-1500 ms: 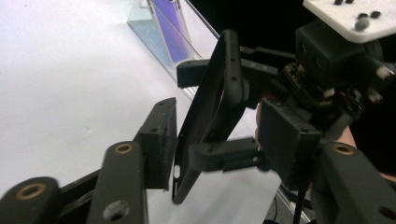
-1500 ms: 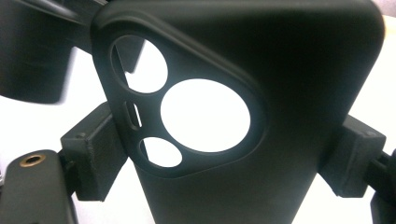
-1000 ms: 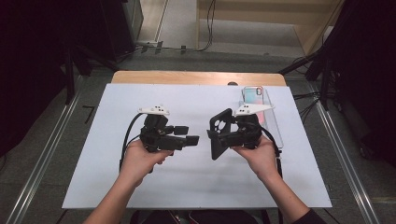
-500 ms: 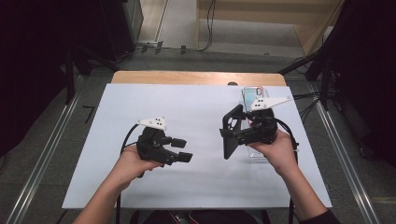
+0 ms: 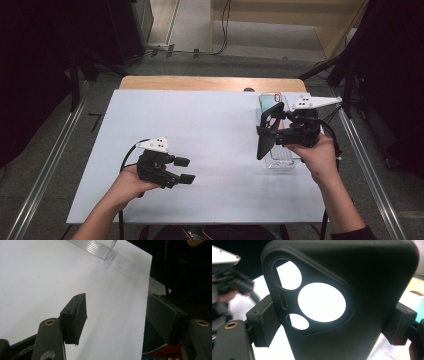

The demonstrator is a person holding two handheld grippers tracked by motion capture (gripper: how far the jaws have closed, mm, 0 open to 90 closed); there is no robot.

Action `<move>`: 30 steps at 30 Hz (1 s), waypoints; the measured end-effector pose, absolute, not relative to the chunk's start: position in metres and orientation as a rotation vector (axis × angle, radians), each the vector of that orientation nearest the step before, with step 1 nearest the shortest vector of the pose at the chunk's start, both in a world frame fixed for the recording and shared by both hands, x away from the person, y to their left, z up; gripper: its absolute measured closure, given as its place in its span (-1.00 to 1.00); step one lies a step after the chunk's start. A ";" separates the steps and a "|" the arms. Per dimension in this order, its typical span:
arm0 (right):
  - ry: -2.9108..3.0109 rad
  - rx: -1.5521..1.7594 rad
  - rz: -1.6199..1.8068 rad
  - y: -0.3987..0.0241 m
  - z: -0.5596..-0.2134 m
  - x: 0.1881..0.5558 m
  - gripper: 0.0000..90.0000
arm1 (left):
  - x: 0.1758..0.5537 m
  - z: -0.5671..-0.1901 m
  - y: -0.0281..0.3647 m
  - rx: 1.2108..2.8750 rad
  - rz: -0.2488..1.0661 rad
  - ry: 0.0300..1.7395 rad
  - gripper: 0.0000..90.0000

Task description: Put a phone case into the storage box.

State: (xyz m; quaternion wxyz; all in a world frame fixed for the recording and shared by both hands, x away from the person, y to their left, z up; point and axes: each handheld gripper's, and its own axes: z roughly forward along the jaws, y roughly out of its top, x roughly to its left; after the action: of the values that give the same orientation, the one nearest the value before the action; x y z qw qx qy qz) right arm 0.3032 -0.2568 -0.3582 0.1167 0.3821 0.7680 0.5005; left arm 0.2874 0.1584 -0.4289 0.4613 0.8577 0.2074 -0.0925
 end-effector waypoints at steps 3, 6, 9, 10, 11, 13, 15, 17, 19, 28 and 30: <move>2.164 1.198 1.420 -0.268 -0.360 0.308 -0.70 | 0.287 -0.429 0.163 2.105 -0.214 0.520 -0.26; 2.079 1.269 1.356 -0.275 -0.364 0.316 -0.70 | 0.285 -0.429 0.165 2.097 -0.209 0.522 -0.27; 2.005 1.370 1.303 -0.282 -0.373 0.328 -0.70 | 0.284 -0.428 0.167 2.093 -0.206 0.524 -0.26; 1.986 1.386 1.296 -0.284 -0.376 0.331 -0.70 | 0.283 -0.428 0.167 2.094 -0.206 0.523 -0.27; 1.962 1.408 1.285 -0.286 -0.380 0.335 -0.70 | 0.283 -0.428 0.168 2.095 -0.207 0.523 -0.27; 1.918 1.453 1.272 -0.289 -0.388 0.342 -0.70 | 0.283 -0.428 0.168 2.093 -0.204 0.523 -0.26; 1.883 1.490 1.256 -0.290 -0.395 0.348 -0.70 | 0.283 -0.428 0.169 2.094 -0.203 0.526 -0.26; 1.849 1.527 1.239 -0.290 -0.401 0.355 -0.70 | 0.283 -0.428 0.171 2.087 -0.204 0.532 -0.26; 1.838 1.571 1.216 -0.289 -0.407 0.361 -0.70 | 0.283 -0.428 0.172 2.089 -0.202 0.534 -0.26; 1.818 1.639 1.109 -0.279 -0.434 0.381 -0.69 | 0.282 -0.428 0.173 2.087 -0.200 0.532 -0.26; 1.795 1.638 1.110 -0.278 -0.438 0.386 -0.68 | 0.282 -0.427 0.173 2.087 -0.201 0.532 -0.26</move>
State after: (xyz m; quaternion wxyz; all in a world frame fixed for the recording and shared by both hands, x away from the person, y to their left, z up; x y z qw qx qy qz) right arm 0.3858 -0.2778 -0.4384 0.2327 0.5964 0.6534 0.4040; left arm 0.2820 0.1732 -0.4273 0.4700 0.8516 0.2172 -0.0822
